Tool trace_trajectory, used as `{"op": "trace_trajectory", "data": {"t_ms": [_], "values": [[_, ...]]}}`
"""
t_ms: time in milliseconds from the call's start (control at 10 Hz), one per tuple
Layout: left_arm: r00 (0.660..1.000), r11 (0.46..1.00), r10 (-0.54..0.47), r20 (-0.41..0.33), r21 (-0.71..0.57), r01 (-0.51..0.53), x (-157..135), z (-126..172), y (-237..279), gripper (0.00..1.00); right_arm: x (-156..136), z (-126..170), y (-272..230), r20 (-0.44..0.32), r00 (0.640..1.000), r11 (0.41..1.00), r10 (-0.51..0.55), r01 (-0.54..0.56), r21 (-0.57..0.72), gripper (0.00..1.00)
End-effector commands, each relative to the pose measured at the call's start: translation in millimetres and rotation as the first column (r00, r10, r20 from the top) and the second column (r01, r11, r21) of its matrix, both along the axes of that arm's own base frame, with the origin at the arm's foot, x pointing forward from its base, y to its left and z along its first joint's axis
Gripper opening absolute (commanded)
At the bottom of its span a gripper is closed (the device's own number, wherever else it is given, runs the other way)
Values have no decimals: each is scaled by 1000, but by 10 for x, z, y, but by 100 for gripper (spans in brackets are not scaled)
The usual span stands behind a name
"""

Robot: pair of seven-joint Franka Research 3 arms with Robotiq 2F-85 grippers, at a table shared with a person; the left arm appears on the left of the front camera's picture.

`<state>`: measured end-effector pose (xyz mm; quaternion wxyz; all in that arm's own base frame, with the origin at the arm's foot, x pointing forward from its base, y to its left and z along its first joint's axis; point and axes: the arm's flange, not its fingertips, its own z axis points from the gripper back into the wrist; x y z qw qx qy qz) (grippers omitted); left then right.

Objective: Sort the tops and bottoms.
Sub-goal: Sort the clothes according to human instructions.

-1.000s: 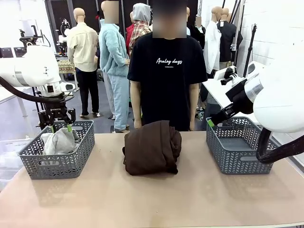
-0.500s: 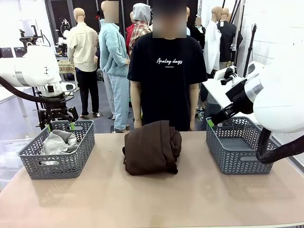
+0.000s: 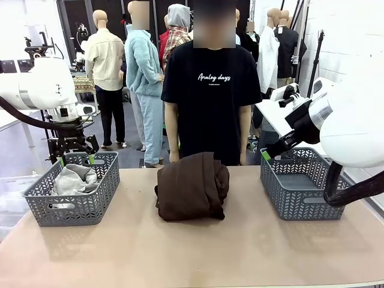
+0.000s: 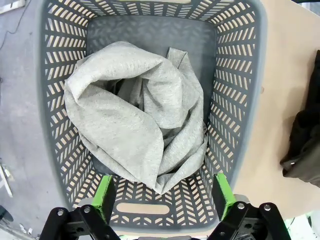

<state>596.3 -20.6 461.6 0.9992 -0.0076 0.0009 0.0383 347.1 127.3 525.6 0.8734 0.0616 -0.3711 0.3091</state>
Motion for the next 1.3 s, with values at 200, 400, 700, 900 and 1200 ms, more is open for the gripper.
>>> {"op": "trace_trajectory", "data": {"t_ms": [200,400,700,900,1200], "values": [[1000,1000,-1,-1,1,1,-2,0,4,100,6,-12,2,-8,1000,1000,0,0,11,100],[1000,1000,-1,-1,1,1,-2,0,4,100,6,-12,2,-8,1000,1000,0,0,11,100],[1000,1000,-1,-1,1,1,-2,0,4,100,6,-12,2,-8,1000,1000,0,0,11,100],[1000,1000,-1,-1,1,1,-2,0,4,100,6,-12,2,-8,1000,1000,0,0,11,100],[1000,1000,-1,-1,1,1,-2,0,4,100,6,-12,2,-8,1000,1000,0,0,11,100]]}}
